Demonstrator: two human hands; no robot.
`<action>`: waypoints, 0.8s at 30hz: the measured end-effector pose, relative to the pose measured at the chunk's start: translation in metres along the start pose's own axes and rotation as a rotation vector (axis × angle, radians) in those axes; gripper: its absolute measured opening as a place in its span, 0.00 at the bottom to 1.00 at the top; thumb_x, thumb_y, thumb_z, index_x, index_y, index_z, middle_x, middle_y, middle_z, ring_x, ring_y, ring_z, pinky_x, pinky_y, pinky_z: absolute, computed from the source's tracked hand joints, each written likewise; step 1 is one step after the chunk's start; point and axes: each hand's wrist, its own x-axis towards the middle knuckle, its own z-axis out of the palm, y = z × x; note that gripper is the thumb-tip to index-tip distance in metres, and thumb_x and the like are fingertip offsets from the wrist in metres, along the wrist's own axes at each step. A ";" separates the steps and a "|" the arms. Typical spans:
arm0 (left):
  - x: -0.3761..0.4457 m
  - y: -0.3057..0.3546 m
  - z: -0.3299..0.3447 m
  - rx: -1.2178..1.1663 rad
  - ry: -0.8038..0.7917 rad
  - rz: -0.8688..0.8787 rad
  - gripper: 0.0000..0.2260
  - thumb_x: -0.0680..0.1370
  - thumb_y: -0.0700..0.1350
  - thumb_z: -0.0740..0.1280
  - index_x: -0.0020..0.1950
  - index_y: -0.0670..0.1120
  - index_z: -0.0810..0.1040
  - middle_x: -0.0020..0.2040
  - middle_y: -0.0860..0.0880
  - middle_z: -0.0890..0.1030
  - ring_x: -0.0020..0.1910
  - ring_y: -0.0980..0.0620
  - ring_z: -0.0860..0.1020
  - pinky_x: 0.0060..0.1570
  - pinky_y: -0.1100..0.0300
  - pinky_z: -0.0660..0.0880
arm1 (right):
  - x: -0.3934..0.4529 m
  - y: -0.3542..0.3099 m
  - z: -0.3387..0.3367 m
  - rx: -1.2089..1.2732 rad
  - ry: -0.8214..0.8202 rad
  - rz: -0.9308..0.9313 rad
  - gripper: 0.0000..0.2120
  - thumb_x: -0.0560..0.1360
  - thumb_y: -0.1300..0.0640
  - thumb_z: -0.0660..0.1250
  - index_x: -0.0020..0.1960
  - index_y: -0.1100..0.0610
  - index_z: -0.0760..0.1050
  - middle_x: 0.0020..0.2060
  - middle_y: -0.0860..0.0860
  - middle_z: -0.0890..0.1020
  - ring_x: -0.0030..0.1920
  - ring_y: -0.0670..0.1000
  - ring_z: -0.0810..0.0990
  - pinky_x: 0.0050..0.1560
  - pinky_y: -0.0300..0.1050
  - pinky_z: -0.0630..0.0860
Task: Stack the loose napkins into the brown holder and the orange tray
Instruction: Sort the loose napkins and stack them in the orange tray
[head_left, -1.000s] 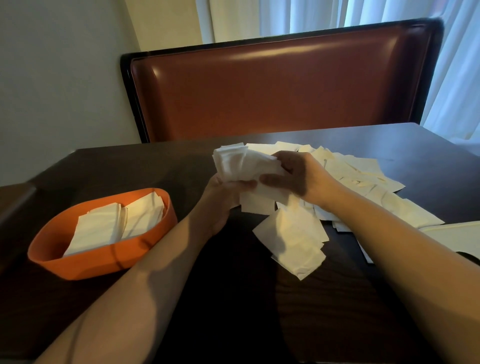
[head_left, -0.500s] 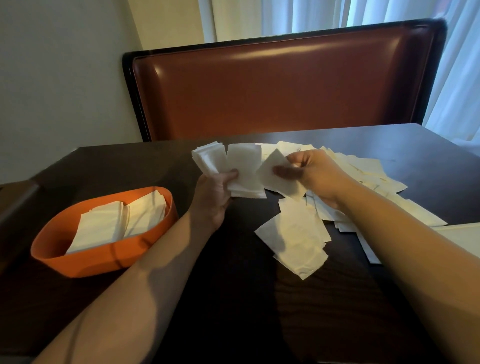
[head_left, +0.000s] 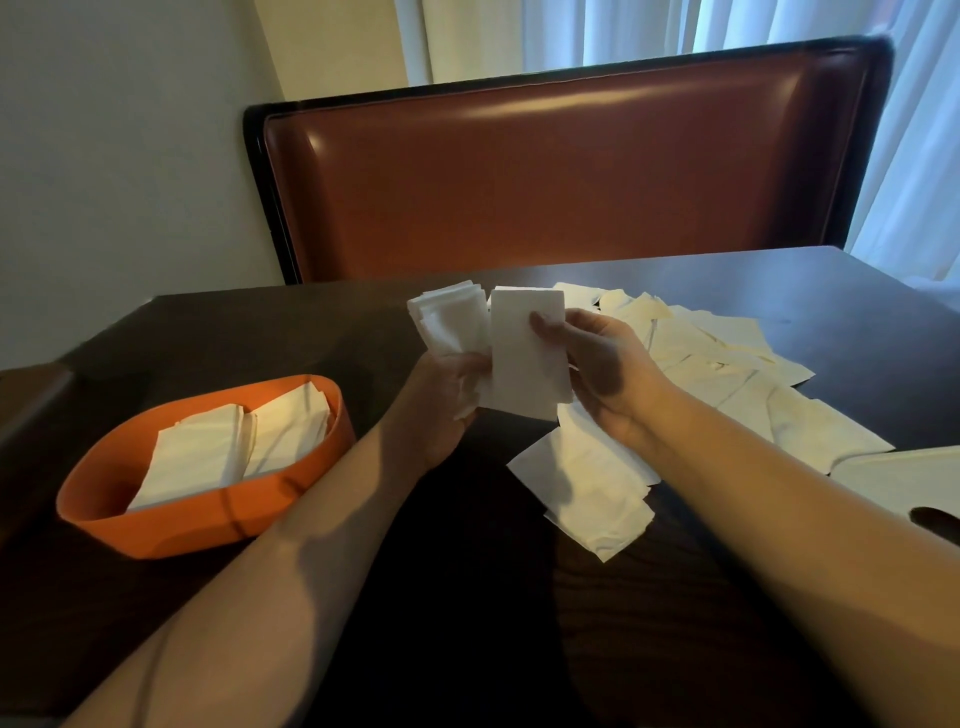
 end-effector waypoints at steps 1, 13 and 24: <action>0.000 0.000 0.001 -0.012 -0.014 -0.020 0.08 0.79 0.34 0.62 0.48 0.46 0.77 0.38 0.49 0.84 0.39 0.53 0.83 0.52 0.52 0.78 | 0.000 0.000 0.000 0.015 0.024 -0.027 0.14 0.77 0.59 0.70 0.60 0.63 0.77 0.52 0.56 0.83 0.50 0.54 0.83 0.43 0.47 0.83; -0.003 0.004 0.002 -0.172 -0.019 -0.093 0.07 0.82 0.46 0.60 0.53 0.46 0.77 0.45 0.45 0.85 0.55 0.42 0.79 0.65 0.41 0.72 | -0.002 -0.011 -0.007 0.063 -0.074 -0.076 0.13 0.77 0.60 0.69 0.61 0.64 0.78 0.50 0.55 0.84 0.46 0.51 0.84 0.41 0.44 0.81; -0.001 -0.004 -0.003 -0.069 -0.342 -0.319 0.31 0.79 0.70 0.47 0.62 0.51 0.79 0.54 0.41 0.82 0.51 0.41 0.82 0.34 0.58 0.75 | -0.008 -0.013 0.001 -0.281 -0.046 -0.336 0.09 0.77 0.55 0.69 0.55 0.58 0.79 0.50 0.53 0.83 0.50 0.49 0.82 0.44 0.38 0.80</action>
